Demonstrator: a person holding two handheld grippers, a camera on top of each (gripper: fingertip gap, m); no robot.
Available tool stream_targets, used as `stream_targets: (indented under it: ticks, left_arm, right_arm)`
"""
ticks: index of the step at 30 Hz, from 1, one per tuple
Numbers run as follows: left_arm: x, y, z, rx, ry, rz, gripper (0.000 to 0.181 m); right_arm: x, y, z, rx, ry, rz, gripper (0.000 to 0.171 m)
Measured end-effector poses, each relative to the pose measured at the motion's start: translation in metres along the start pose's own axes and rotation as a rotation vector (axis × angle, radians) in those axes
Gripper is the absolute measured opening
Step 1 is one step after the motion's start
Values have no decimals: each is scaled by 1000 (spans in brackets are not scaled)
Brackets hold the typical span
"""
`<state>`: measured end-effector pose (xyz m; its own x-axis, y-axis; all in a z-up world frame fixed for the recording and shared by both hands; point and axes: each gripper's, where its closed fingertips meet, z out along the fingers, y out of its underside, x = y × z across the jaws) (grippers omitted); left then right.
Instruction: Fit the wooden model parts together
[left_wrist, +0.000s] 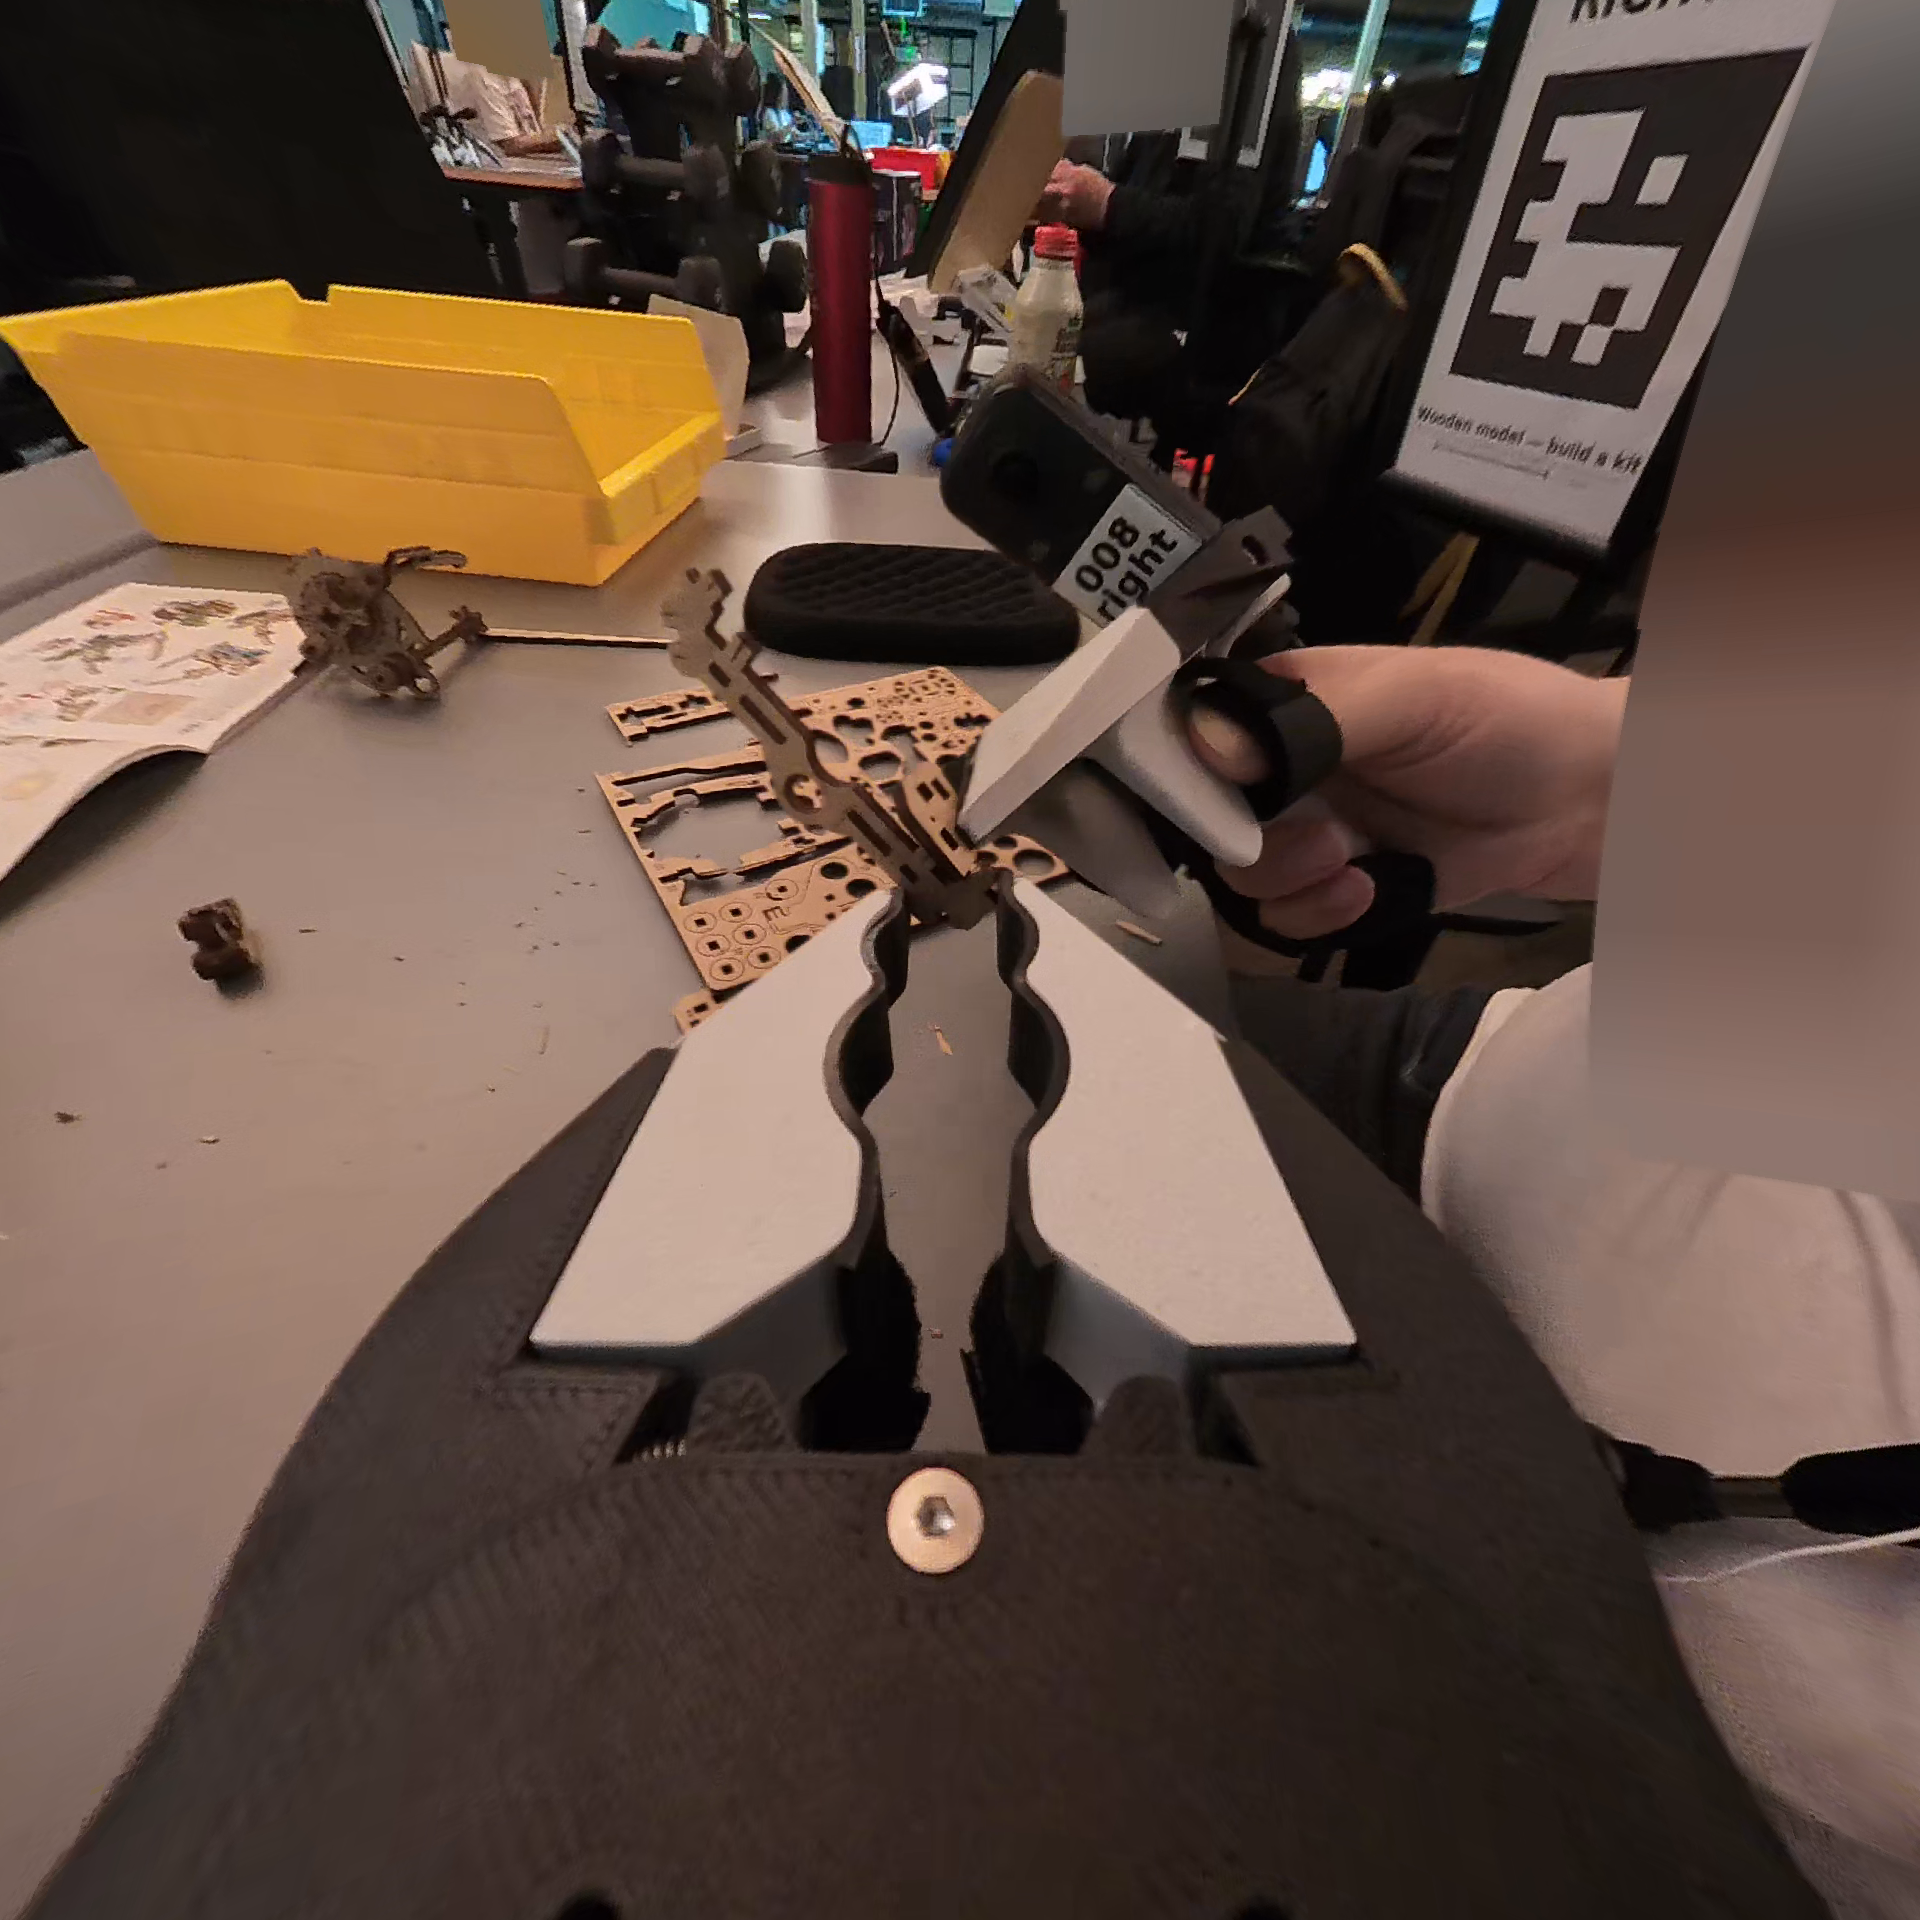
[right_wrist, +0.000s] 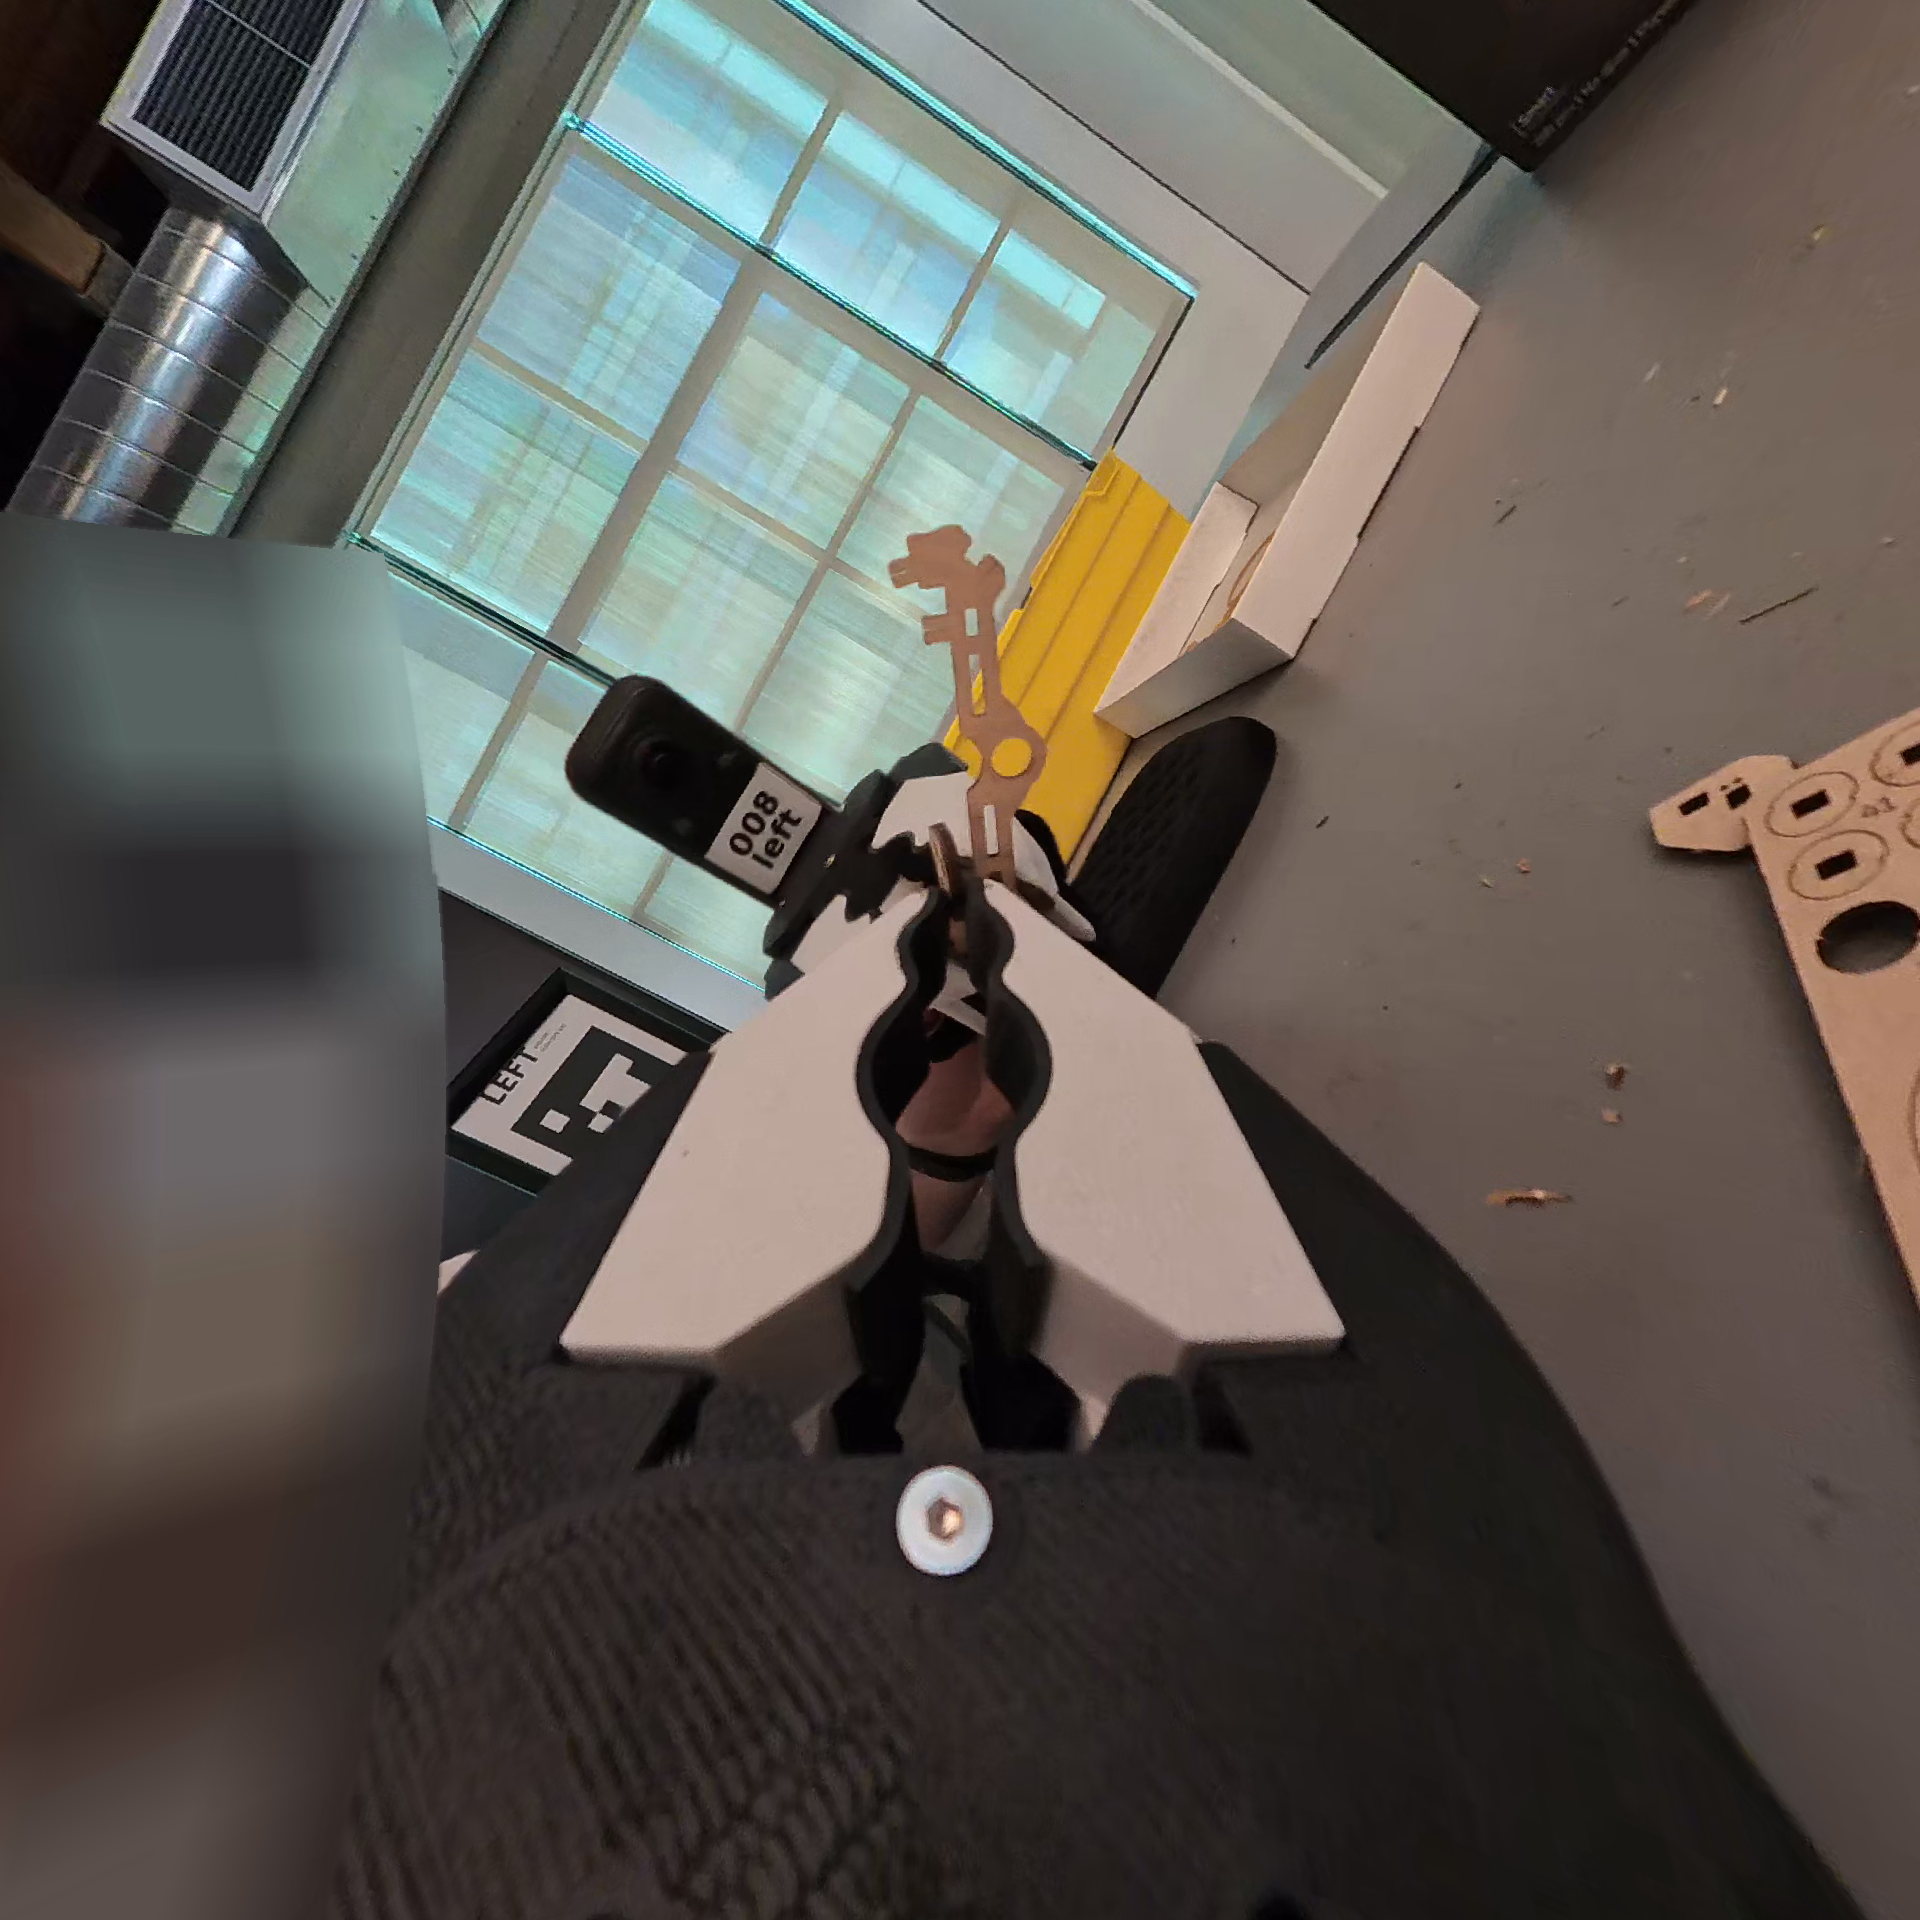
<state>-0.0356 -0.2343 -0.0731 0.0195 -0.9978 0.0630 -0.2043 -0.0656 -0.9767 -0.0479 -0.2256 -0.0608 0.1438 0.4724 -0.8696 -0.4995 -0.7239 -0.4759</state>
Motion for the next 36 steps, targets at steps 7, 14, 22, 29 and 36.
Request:
stream_targets:
  ticks: [7,14,22,29,36]
  left_arm:
    - [1,3,1,-23,-14,31,14]
    - [2,1,1,-12,-9,37,14]
    - [3,7,5,-24,-12,48,14]
    - [3,10,7,-48,-51,103,14]
    - [2,17,10,-87,-59,103,14]
  right_arm:
    - [3,2,-1,-10,-24,32,3]
    - [1,3,-2,-27,-50,15,4]
    - [6,5,-2,-33,-53,22,2]
    - [9,6,-3,-55,-7,-27,2]
    - [15,8,-6,-43,-4,-5,2]
